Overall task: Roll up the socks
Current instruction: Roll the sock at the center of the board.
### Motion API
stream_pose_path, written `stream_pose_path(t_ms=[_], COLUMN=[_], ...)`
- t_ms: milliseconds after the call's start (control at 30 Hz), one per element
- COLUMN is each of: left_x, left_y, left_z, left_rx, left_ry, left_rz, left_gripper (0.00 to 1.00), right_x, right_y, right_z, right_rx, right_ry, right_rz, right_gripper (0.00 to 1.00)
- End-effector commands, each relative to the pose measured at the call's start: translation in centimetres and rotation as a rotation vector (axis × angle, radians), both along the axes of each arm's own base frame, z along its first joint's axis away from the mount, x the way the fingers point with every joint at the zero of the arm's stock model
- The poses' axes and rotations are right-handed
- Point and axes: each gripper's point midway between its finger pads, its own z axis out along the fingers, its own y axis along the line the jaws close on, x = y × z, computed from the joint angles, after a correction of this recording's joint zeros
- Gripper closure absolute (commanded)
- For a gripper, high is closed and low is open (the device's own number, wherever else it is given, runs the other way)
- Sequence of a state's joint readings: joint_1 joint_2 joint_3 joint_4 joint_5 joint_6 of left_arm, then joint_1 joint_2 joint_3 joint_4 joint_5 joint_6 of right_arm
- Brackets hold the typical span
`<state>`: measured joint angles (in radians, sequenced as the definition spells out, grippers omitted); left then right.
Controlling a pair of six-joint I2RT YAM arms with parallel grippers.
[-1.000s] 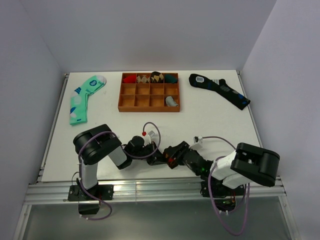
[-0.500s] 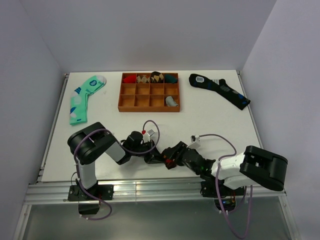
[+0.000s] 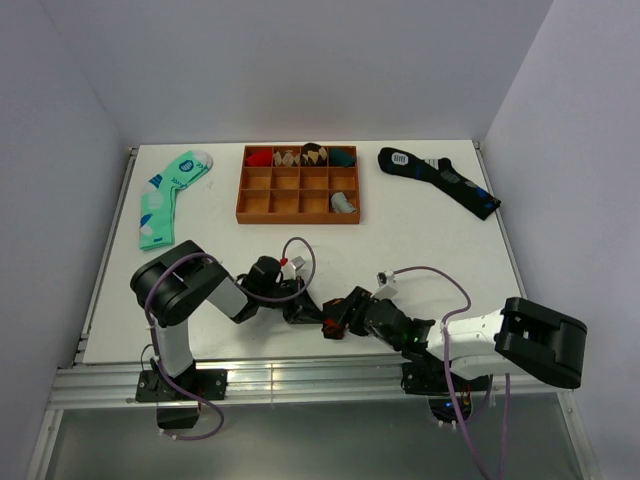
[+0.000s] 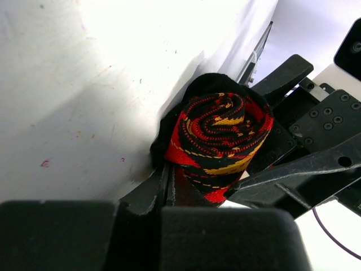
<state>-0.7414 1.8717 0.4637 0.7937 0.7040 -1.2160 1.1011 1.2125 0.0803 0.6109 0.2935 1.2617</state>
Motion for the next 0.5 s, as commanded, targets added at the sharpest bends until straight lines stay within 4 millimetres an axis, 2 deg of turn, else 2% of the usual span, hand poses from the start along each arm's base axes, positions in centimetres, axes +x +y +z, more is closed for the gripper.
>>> stream_pose_path(t_ms=[0,267,467], left_x=[4.0,4.0,4.1], left_y=[1.7,1.1,1.2], left_z=[-3.8,-3.3,-4.0], left_rx=[0.182,0.142,0.154], left_ry=[-0.088,-0.090,-0.075], left_rz=[0.167,0.159,0.172], left_gripper=[1.00,1.00,1.00], right_x=[-9.1,-9.4,-9.9], right_y=[-3.8,-3.6,-2.9], right_z=[-7.6,-8.7,-8.6], right_rx=[-0.265,-0.294,-0.264], right_ry=[0.324,0.359,0.373], right_rz=[0.281,0.285,0.316], right_gripper=[0.34,0.35,0.37])
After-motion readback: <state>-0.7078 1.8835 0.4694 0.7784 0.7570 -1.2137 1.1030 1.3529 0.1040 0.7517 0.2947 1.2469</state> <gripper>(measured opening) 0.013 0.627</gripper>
